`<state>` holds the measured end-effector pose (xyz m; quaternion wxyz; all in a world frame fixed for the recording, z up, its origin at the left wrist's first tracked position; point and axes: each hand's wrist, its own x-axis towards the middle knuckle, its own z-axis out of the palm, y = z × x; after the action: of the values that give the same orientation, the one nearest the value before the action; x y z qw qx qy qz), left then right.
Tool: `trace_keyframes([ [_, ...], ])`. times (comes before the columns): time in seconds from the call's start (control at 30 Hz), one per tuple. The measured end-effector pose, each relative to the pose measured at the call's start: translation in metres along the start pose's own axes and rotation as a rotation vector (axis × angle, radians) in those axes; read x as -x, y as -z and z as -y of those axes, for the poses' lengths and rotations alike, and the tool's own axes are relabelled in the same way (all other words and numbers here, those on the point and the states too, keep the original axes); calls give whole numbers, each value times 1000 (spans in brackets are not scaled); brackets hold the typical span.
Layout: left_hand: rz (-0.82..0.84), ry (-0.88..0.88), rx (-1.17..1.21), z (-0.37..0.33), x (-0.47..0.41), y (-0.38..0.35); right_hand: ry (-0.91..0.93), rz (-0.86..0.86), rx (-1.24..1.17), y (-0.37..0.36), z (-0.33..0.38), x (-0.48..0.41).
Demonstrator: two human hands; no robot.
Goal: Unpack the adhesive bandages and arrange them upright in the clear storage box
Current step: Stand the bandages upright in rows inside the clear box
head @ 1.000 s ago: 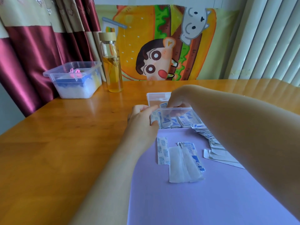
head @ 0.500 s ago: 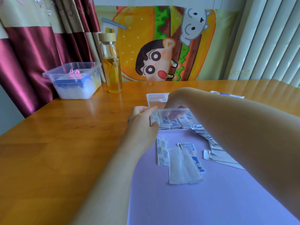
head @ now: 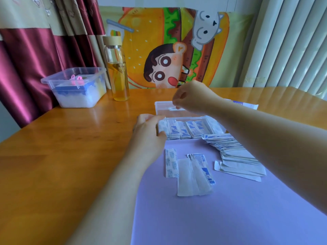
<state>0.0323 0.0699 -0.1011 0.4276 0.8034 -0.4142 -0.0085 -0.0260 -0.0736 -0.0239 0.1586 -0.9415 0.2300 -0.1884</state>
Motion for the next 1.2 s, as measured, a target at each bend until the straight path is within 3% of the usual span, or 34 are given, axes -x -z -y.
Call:
trace_keyframes([
  [0.07,-79,-15,-30,-2,0,3,84,26,-3,8,4,37],
  [0.13,-124,-38,-42,-5,1,8,62,290,140,10,3,69],
  [0.23,-15,-28,-39,-14,6,9,-23,592,390,-4,-5,94],
  [0.4,367,-16,-173,-20,16,4,-80,663,415,-20,-5,93],
  [0.53,454,2,-235,-18,17,3,-160,742,301,-19,-1,85],
  [0.67,478,18,-258,-14,16,2,-118,710,283,-21,-3,83],
  [0.9,448,35,-210,-12,13,4,-176,539,-59,-13,-28,84],
  [1.13,527,43,-229,-14,17,-7,-203,355,-291,-3,-41,84],
  [1.2,525,57,-140,-15,16,-8,-216,340,-366,-2,-43,86],
])
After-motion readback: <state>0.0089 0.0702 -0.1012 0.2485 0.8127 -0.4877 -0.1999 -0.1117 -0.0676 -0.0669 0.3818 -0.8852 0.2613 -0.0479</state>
